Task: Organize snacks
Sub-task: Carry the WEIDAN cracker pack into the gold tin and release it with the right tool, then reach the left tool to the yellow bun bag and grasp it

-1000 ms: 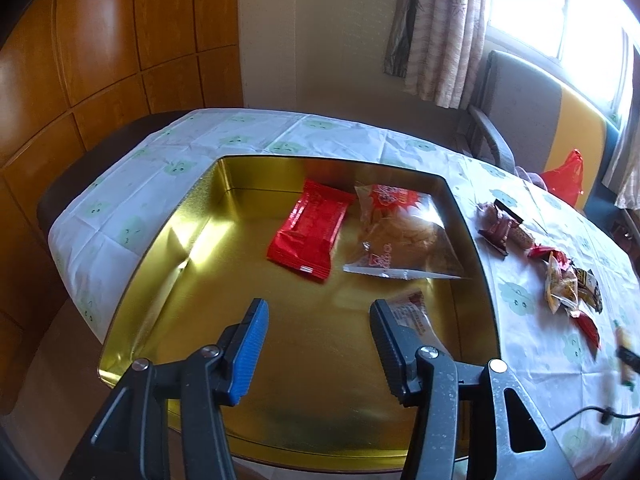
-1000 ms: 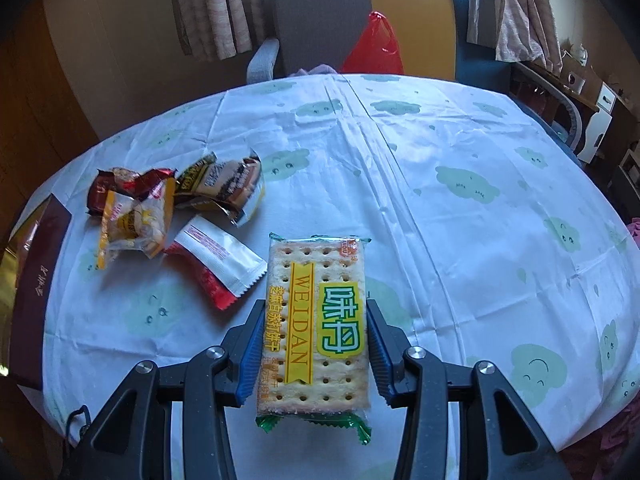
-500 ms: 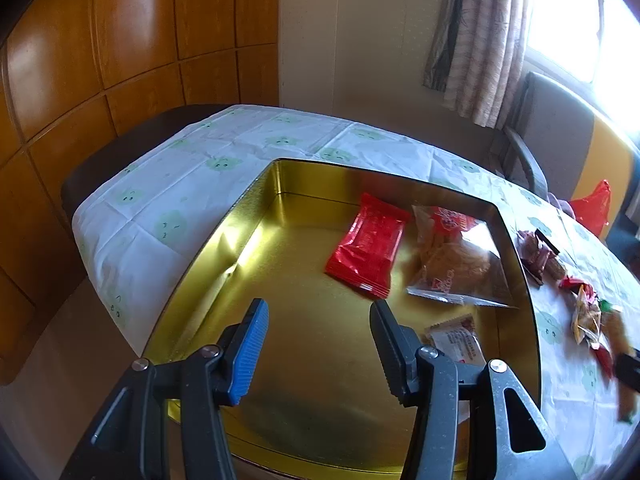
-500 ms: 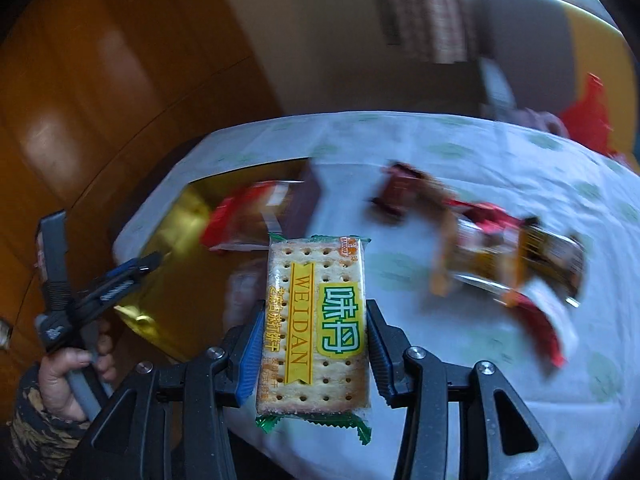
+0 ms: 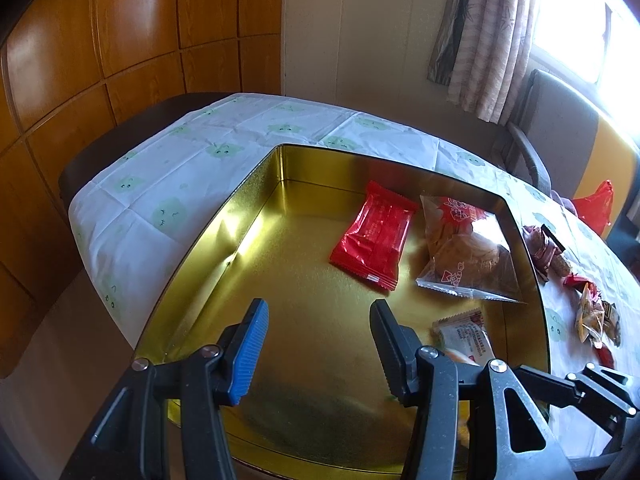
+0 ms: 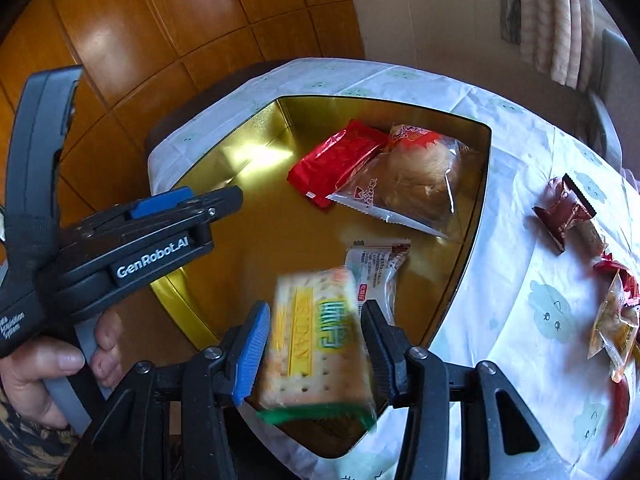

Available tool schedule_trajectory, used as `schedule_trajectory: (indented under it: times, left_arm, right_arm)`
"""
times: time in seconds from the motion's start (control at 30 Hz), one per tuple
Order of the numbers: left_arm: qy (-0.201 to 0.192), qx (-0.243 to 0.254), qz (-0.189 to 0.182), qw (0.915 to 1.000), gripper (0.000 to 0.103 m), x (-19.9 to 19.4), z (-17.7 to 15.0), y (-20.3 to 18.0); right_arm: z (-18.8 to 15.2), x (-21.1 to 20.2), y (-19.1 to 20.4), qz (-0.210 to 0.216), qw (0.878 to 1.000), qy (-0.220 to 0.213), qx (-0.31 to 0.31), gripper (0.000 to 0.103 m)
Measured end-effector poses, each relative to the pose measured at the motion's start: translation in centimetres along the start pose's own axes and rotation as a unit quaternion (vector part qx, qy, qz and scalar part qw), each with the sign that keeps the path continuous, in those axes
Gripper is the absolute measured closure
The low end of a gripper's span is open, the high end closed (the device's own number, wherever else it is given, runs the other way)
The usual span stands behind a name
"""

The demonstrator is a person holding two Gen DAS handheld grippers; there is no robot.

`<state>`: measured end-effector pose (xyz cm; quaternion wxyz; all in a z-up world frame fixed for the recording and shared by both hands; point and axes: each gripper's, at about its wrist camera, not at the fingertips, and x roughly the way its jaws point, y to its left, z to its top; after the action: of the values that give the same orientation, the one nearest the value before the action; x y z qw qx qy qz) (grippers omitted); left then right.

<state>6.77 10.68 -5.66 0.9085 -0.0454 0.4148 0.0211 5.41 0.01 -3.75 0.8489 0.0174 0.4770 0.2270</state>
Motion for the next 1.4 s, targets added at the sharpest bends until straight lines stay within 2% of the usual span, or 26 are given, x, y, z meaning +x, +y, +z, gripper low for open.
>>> schedule_trajectory:
  times: [0.27,0.57,0.87,1.4]
  left_arm:
    - [-0.003,0.018,-0.007,0.9998,0.049,-0.4,-0.4,-1.0]
    - [-0.020,0.045,-0.020,0.9986,0.047,-1.7,-0.6,-2.8]
    - [-0.023,0.077,-0.036,0.9961,0.047,-2.5,-1.1,-4.9]
    - [-0.022,0.147,-0.068,0.9865,0.047,-3.5,-2.1,-9.6]
  right_arm:
    - [-1.7,-3.1,-1.0,-0.011,0.999,-0.032,0.025,0.054]
    - [-3.6,-6.6,-2.2,-0.059,0.995,-0.071,0.045,0.054]
    - [-6.2,-8.6,-6.4,-0.105,0.986,-0.072,0.105,0.054]
    - [-12.4,-11.7,-13.9,-0.192,0.958,-0.053,0.206,0.054]
